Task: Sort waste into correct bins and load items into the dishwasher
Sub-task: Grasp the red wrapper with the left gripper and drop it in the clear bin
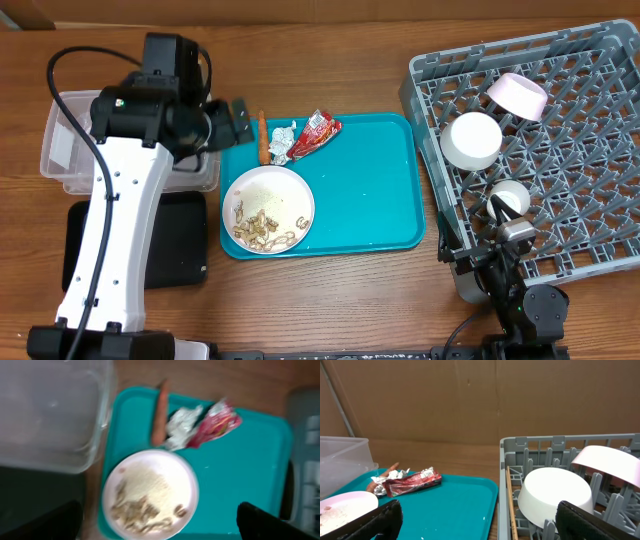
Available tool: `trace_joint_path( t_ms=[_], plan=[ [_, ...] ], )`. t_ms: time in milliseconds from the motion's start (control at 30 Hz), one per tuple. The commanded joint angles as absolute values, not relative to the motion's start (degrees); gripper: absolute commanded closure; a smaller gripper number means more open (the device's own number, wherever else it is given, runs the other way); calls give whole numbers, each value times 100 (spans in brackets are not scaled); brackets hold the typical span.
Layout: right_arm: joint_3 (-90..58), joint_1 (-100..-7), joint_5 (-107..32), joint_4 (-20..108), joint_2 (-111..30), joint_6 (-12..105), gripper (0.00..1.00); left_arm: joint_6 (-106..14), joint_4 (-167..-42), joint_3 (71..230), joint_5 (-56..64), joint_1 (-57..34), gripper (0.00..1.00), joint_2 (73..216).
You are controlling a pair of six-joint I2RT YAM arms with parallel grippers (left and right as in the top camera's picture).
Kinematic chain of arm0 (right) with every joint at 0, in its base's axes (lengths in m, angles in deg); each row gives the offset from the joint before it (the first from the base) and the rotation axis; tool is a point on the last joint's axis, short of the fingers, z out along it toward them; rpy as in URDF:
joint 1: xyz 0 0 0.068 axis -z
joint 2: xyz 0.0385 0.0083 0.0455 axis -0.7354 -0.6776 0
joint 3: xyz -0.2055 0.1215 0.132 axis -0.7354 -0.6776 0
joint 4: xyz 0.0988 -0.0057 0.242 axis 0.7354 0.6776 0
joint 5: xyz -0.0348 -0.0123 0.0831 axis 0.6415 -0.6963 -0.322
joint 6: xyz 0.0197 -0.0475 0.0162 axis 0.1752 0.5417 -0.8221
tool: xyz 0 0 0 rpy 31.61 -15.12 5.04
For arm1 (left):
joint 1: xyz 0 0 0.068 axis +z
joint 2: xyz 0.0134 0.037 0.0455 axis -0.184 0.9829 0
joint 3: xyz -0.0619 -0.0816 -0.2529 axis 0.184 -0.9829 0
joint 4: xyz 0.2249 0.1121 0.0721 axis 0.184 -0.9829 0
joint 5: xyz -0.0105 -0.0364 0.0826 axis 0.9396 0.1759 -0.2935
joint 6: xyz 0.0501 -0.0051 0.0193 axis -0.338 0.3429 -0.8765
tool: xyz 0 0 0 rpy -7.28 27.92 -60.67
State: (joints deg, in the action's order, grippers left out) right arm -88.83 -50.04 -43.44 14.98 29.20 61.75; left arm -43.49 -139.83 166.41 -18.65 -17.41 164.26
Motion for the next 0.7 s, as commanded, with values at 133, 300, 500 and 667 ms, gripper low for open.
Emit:
trace_joint_path(
  t_ms=[133, 300, 500, 667],
  plan=[
    [-8942, -4989, -4375, 1461, 2983, 6148, 0, -5070, -13105, 16593, -1347, -2657, 12, 17519],
    [-8942, -4989, -4377, 1461, 2983, 6148, 0, -5415, -12313, 16593, -2398, -3405, 18, 18450],
    [-8942, -4989, -4377, 1461, 2983, 6148, 0, -5732, -11454, 16593, -3620, -3960, 20, 19536],
    [-8942, -4989, -4377, 1461, 2983, 6148, 0, -5868, -11223, 16593, -3753, -3993, 36, 20076]
  ],
)
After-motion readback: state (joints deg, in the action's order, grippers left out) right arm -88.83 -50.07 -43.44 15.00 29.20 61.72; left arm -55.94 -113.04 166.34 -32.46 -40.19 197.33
